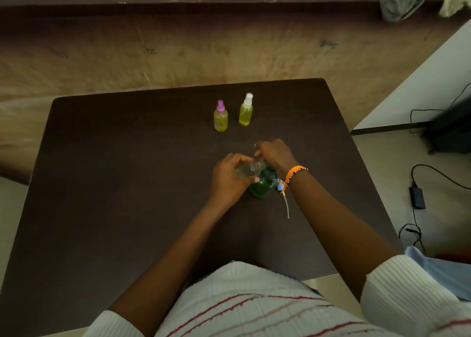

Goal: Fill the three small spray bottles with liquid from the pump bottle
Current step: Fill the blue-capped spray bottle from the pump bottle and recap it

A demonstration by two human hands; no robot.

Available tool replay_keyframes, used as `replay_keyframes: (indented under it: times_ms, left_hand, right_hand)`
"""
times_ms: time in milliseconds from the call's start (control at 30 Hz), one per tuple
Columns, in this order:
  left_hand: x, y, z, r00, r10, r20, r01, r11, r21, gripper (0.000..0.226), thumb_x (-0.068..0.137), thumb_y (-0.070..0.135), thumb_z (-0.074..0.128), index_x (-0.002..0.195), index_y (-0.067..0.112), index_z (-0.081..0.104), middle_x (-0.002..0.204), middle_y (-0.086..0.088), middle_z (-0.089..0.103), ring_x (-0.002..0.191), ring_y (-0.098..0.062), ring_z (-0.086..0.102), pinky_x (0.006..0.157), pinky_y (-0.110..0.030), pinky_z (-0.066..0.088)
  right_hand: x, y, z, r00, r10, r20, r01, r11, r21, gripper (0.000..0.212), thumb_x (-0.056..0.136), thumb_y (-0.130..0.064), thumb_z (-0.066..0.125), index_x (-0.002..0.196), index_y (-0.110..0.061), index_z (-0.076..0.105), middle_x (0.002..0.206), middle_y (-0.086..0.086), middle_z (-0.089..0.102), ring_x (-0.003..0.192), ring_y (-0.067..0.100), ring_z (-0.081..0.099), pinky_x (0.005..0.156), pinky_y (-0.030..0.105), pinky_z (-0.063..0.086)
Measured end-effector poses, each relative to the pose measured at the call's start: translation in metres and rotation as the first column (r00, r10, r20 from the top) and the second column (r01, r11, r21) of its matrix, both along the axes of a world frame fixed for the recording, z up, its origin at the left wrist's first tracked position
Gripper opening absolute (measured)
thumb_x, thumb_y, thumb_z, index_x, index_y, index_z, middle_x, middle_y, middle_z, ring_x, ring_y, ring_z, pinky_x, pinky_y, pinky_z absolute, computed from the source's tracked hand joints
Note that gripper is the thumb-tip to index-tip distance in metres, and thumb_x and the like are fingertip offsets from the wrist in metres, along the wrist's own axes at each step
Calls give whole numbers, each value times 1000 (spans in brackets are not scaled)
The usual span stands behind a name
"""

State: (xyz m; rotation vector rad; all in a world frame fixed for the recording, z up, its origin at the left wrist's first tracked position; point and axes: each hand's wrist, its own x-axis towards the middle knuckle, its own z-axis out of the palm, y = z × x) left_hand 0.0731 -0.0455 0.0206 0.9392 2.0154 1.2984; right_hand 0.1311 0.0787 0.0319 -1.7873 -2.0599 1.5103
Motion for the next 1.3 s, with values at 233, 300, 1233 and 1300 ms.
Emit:
replay_keyframes:
  times_ms: [233, 300, 1233, 1300]
  left_hand:
    - [1, 0, -4, 1000, -12, -7, 12, 1000, -29, 36, 61, 5, 80, 92, 14, 66, 85, 12, 54, 83, -11, 56, 73, -21, 43]
    - [1, 0, -5, 1000, -13, -6, 13, 1000, -26, 35, 61, 6, 80, 92, 14, 66, 86, 10, 55, 84, -11, 56, 72, -19, 43]
    - [17, -36, 30, 1000, 10, 5, -10, 999, -38, 34, 62, 6, 79, 92, 15, 66, 87, 10, 57, 81, -5, 56, 71, -10, 41]
    - [17, -35, 29, 1000, 19, 3, -19, 999, -47, 34, 62, 5, 79, 91, 15, 66, 86, 10, 56, 80, -6, 55, 71, -12, 41]
  right_hand:
    - [4, -14, 0, 994, -89, 61, 66, 950, 305, 31, 92, -38, 48, 89, -12, 66, 101, 12, 68, 95, 35, 61, 80, 36, 44]
    - [3, -11, -1, 996, -79, 37, 66, 962, 265, 35, 91, -38, 48, 94, -9, 68, 104, 13, 68, 97, 36, 61, 82, 37, 46]
    - [13, -35, 21, 999, 26, 30, -25, 999, -24, 64, 80, -52, 44, 116, -4, 66, 121, 17, 65, 106, 31, 60, 93, 41, 47]
    - [14, -37, 18, 999, -41, 25, 39, 997, 71, 63, 77, -50, 44, 112, -3, 66, 118, 16, 66, 106, 36, 60, 91, 39, 47]
